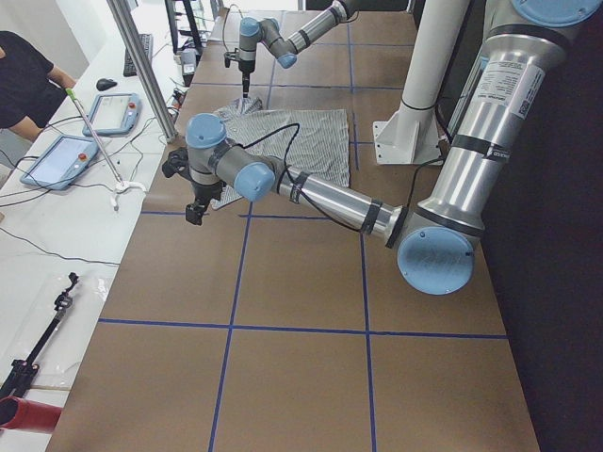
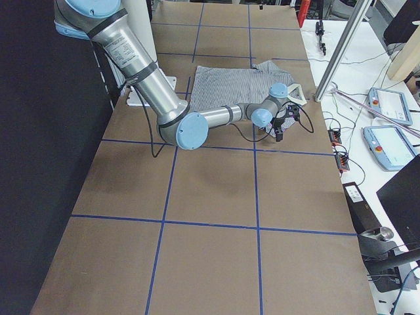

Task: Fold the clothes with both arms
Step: 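Move the right gripper to the sleeve nearest it and grasp it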

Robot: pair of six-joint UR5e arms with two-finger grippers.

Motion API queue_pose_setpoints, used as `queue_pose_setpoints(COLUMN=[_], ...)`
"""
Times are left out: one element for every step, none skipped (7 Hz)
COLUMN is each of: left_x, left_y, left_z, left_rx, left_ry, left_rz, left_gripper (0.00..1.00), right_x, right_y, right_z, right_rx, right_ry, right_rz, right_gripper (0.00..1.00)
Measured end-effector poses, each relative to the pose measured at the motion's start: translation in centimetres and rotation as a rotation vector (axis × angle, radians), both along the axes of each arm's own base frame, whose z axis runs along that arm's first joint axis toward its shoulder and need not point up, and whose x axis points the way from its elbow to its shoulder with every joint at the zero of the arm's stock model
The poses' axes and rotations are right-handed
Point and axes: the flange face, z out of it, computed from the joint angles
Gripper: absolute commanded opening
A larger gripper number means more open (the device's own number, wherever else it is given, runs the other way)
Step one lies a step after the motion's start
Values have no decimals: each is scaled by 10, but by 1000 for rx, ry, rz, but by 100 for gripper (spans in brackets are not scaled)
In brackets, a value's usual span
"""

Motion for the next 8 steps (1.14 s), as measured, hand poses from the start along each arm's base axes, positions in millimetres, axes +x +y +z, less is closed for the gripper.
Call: queue_pose_setpoints(left_x=[-1, -1, -1, -1, -1, -1, -1, -1], left_y=[1, 1, 1, 1, 1, 1, 1, 1], left_z=[-1, -2, -3, -3, -3, -3, -3, -3], left_rx=[1, 2, 3, 3, 3, 2, 2, 1], left_ry=[1, 1, 1, 2, 1, 1, 1, 1], left_rz=[0, -1, -1, -1, -1, -1, -1, -1], left_gripper=[100, 100, 100, 100, 100, 100, 100, 100], right_x=[-2, -5, -7, -8, -8, -9, -8, -7], right_y=[-1, -2, -2, -2, -2, -2, -2, -3], right_z=[2, 2, 2, 2, 2, 2, 3, 1], right_rx=[-3, -4, -5, -5, -1, 9, 15, 20], right_ry=[5, 7, 9, 10, 11, 14, 17, 16], right_rz=[-3, -6, -8, -10, -15, -26, -33, -34], right_gripper=[84, 68, 35, 9, 0, 0, 0, 0])
